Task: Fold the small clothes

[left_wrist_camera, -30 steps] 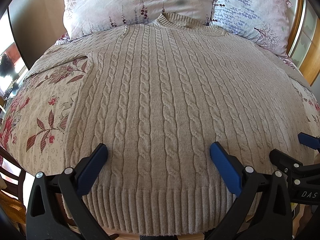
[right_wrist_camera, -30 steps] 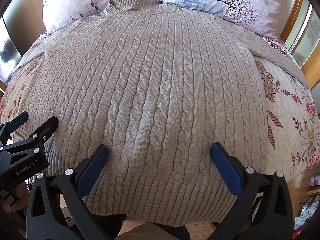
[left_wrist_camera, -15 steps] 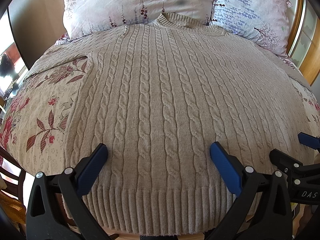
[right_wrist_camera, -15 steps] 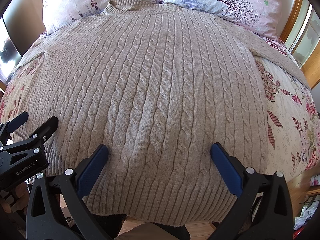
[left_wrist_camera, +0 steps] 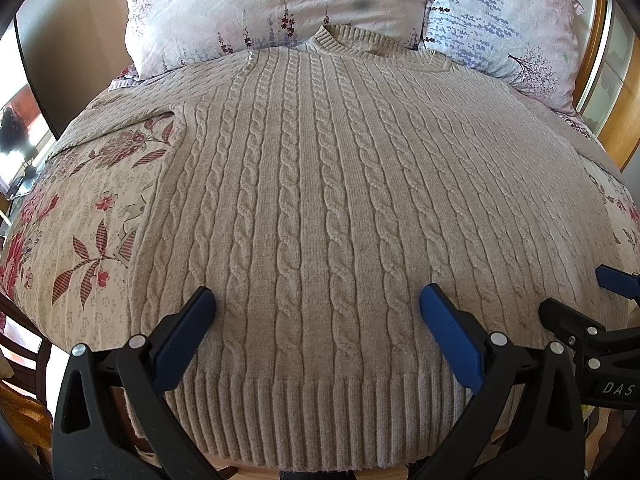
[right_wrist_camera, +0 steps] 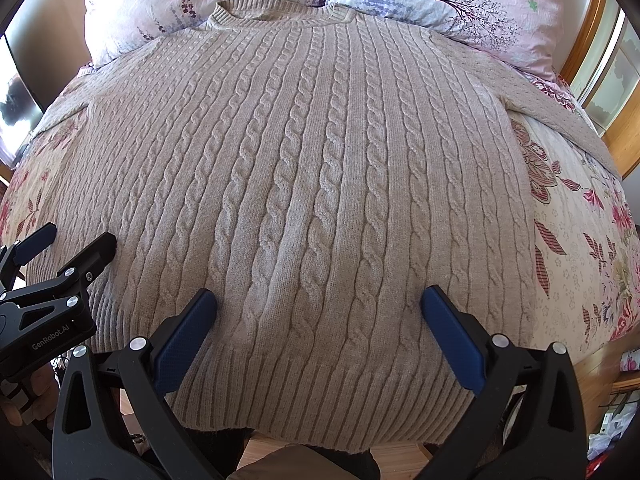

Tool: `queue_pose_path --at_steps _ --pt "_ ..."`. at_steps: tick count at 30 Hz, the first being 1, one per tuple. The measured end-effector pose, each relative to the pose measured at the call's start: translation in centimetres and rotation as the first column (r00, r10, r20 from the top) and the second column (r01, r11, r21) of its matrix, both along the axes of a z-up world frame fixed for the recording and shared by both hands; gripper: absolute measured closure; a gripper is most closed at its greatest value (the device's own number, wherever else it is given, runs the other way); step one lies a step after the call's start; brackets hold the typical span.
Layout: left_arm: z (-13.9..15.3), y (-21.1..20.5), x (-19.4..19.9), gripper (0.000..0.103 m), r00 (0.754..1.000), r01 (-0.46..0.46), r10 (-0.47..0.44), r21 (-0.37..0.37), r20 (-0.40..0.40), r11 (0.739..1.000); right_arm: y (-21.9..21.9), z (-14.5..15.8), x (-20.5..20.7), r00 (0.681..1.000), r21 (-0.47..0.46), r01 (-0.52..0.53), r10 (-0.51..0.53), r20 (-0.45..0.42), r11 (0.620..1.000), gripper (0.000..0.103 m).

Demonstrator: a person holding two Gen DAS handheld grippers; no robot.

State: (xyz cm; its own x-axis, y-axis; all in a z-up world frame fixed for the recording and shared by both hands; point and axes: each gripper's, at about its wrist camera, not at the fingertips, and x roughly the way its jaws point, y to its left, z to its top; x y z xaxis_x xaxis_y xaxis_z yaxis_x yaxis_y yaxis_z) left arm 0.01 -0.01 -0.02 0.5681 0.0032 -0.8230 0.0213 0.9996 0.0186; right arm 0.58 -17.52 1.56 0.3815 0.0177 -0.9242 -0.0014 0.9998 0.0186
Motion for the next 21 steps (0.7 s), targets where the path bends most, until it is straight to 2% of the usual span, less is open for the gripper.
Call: queue_pose_path --at_steps 10,16,18,21 --pt "0.1 0.0 0.5 0.002 0.999 0.023 -0.023 0.0 -0.031 1.0 0.0 -0.2 0.8 1.0 0.001 -0.018 0.018 -0.019 1.0 0.001" --pt "0.3 0.1 1.2 0.002 0.998 0.043 -0.043 0.0 -0.05 0.999 -0.4 -0.1 0.5 0.998 0.027 -0.063 0.062 0.021 0.998 0.001" --pt "0.6 0.3 1.4 0.002 0.999 0.033 -0.033 -0.001 -0.035 0.999 -0.7 0.1 0.4 0.996 0.046 -0.081 0.079 0.038 0.996 0.001" --pt "1.4 0.7 2.3 0.002 1.0 0.023 -0.023 -0.02 -0.008 1.0 -2.0 0.6 1.1 0.998 0.118 -0.05 0.044 0.055 0.992 0.001"
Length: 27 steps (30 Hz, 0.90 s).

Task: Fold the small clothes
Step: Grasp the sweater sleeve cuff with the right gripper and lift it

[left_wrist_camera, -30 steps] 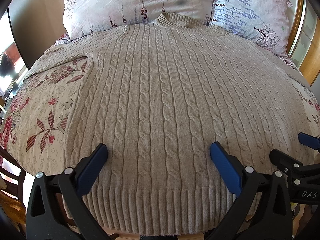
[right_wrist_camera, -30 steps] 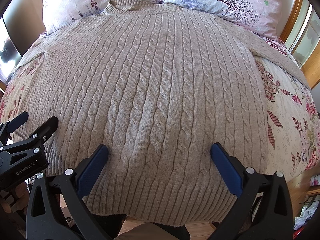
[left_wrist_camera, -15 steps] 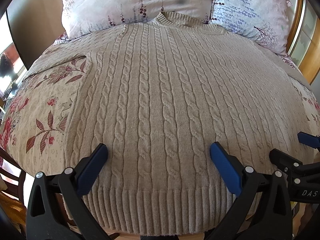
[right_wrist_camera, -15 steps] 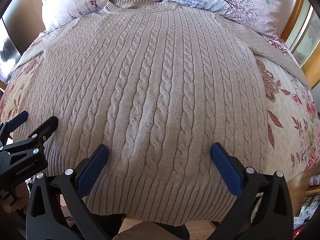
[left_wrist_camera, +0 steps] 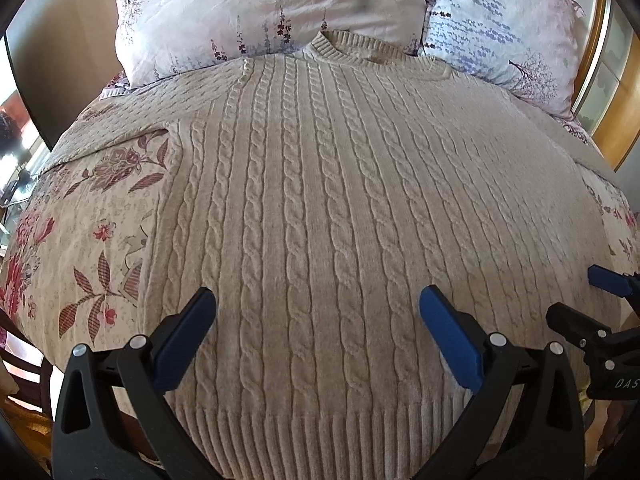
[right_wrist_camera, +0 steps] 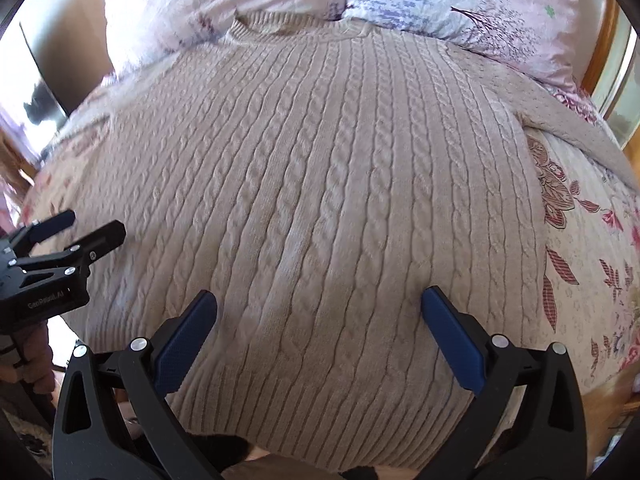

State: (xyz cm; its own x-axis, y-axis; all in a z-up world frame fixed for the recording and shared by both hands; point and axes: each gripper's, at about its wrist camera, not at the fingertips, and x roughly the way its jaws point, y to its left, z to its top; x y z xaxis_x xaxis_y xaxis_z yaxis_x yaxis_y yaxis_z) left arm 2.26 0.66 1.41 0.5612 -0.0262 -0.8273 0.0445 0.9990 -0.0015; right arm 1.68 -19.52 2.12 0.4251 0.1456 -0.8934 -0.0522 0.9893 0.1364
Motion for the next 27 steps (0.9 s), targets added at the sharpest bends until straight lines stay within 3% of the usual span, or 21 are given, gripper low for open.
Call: queue_pose_path --at_steps 4,6,8,11,14,16,17,20,24,27 --pt "1.3 0.2 1.6 0.002 0.999 -0.007 0.009 -0.044 0.039 0.999 -3.9 0.8 2.0 0.992 0.099 0.121 -0.122 0.004 0.988 0.001" --pt "1.9 0.1 2.4 0.002 0.998 -0.01 0.013 -0.061 0.056 0.998 -6.8 1.1 3.0 0.978 0.163 0.204 -0.207 -0.001 0.965 0.008" --pt "2.3 -0.3 3.5 0.002 0.998 0.004 0.001 -0.08 0.063 0.997 -10.8 1.3 4.0 0.949 0.245 0.308 -0.315 -0.014 0.919 0.014" --pt "2.8 -0.8 4.9 0.002 0.997 0.026 -0.018 -0.106 0.073 0.994 -16.5 1.6 5.1 0.888 0.364 0.437 -0.46 -0.028 0.823 0.022" --pt "3.4 -1.2 6.1 0.002 0.994 0.051 -0.036 -0.155 0.099 0.987 -22.5 0.9 5.7 0.788 0.487 0.567 -0.61 -0.085 0.665 0.032" --pt "3.7 -1.5 6.8 0.002 0.993 0.061 -0.041 -0.182 0.112 0.981 -27.4 -0.2 5.7 0.683 0.577 0.646 -0.716 -0.145 0.5 0.034" --pt "3.7 -1.6 7.1 0.002 0.993 0.064 -0.042 -0.196 0.113 0.978 -27.4 -0.2 5.7 0.683 0.577 0.646 -0.716 -0.145 0.5 0.035" --pt "3.6 -1.8 7.8 0.002 0.993 0.074 -0.048 -0.25 0.111 0.965 -30.5 -1.5 5.7 0.6 0.598 0.699 -0.776 -0.191 0.393 0.038" --pt "3.3 -1.9 8.4 0.002 0.994 0.078 -0.049 -0.307 0.1 0.948 -32.7 -3.0 5.6 0.543 0.62 0.722 -0.807 -0.234 0.307 0.045" --pt "3.1 -1.9 8.7 0.002 0.996 0.062 -0.036 -0.322 0.084 0.945 -33.3 -3.5 5.3 0.524 0.63 0.722 -0.82 -0.231 0.284 0.053"
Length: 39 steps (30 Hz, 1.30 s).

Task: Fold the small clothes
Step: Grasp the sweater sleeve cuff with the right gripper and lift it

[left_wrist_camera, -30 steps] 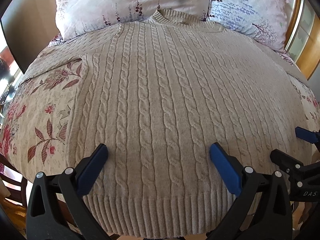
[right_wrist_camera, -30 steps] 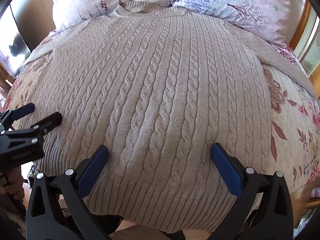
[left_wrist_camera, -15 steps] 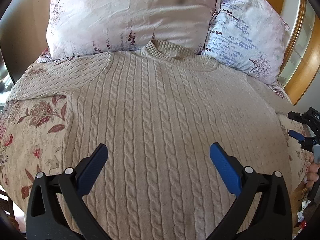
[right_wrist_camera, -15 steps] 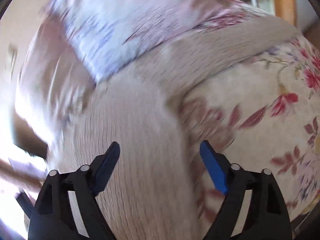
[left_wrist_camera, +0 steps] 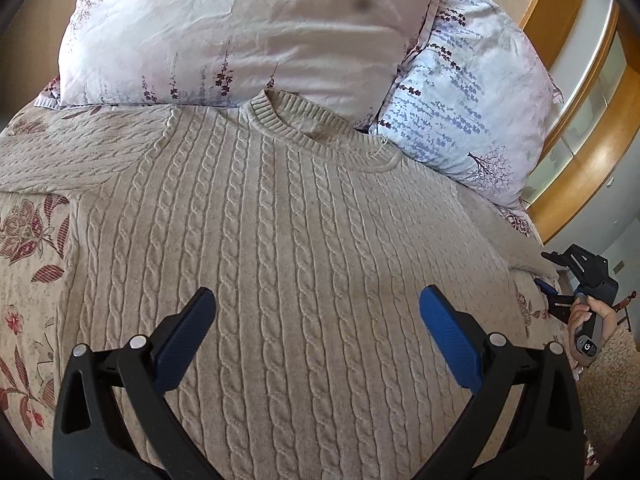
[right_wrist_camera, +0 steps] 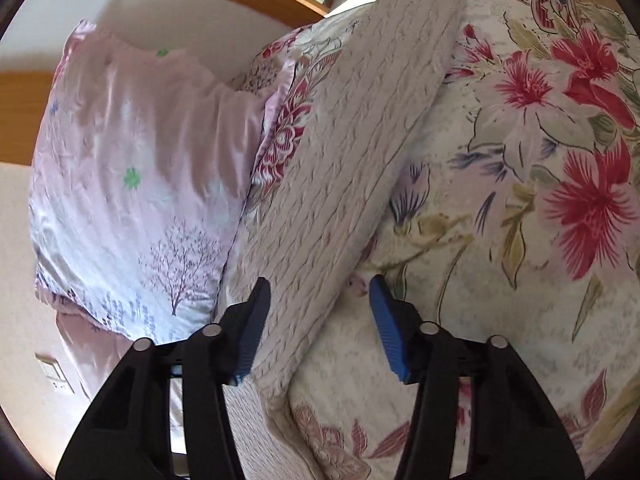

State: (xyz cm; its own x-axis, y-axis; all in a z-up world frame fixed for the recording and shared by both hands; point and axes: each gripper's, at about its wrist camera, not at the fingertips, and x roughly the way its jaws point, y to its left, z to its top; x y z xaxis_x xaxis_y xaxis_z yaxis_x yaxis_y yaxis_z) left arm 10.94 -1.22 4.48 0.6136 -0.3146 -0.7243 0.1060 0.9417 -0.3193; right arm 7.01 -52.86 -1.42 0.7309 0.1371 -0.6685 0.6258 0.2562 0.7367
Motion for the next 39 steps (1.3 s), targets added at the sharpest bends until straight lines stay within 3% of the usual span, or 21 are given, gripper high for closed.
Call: queue_pose_path --at_steps 8,12,16,20,24,29,33,37,39 --pt "0.0 0.1 0.3 0.002 1.0 -0.01 0.01 0.002 -0.003 1.0 -2.2 -0.4 1.3 0.999 -0.049 0.052 -0.052 0.002 0.997 0.075" --pt "-0.1 0.6 0.7 0.002 1.0 -0.023 0.023 0.004 -0.011 1.0 -2.4 -0.1 2.2 0.999 -0.125 0.015 -0.019 -0.029 0.992 0.09" --pt "-0.1 1.3 0.8 0.002 0.999 -0.043 0.043 -0.005 -0.017 0.999 -1.8 1.6 3.1 0.999 -0.235 -0.038 0.036 -0.014 0.971 0.092" --pt "-0.1 1.8 1.0 0.002 0.998 -0.06 0.06 -0.004 -0.021 0.998 0.0 4.8 4.5 0.991 -0.357 -0.119 0.133 0.016 0.927 0.092" --pt "-0.1 2.1 1.5 0.004 0.998 -0.064 0.063 -0.011 -0.02 0.998 3.2 7.8 5.9 0.963 -0.421 -0.198 0.256 0.085 0.885 0.092" --pt "0.0 2.2 2.1 0.004 0.998 -0.065 0.065 -0.019 -0.01 0.998 10.0 9.9 7.7 0.888 -0.44 -0.332 0.434 0.154 0.834 0.092" --pt "0.2 2.2 2.8 0.004 0.997 -0.072 0.072 -0.041 -0.013 0.997 17.2 9.2 8.8 0.799 -0.425 -0.477 0.581 0.154 0.769 0.092" --pt "0.3 2.1 3.6 0.004 0.997 -0.069 0.067 -0.083 -0.025 0.994 24.3 4.8 10.4 0.706 -0.353 -0.655 0.708 0.032 0.669 0.092" --pt "0.4 1.7 3.9 0.004 0.998 -0.049 0.047 -0.1 -0.029 0.994 26.4 3.1 10.5 0.678 -0.331 -0.704 0.734 -0.048 0.628 0.089"
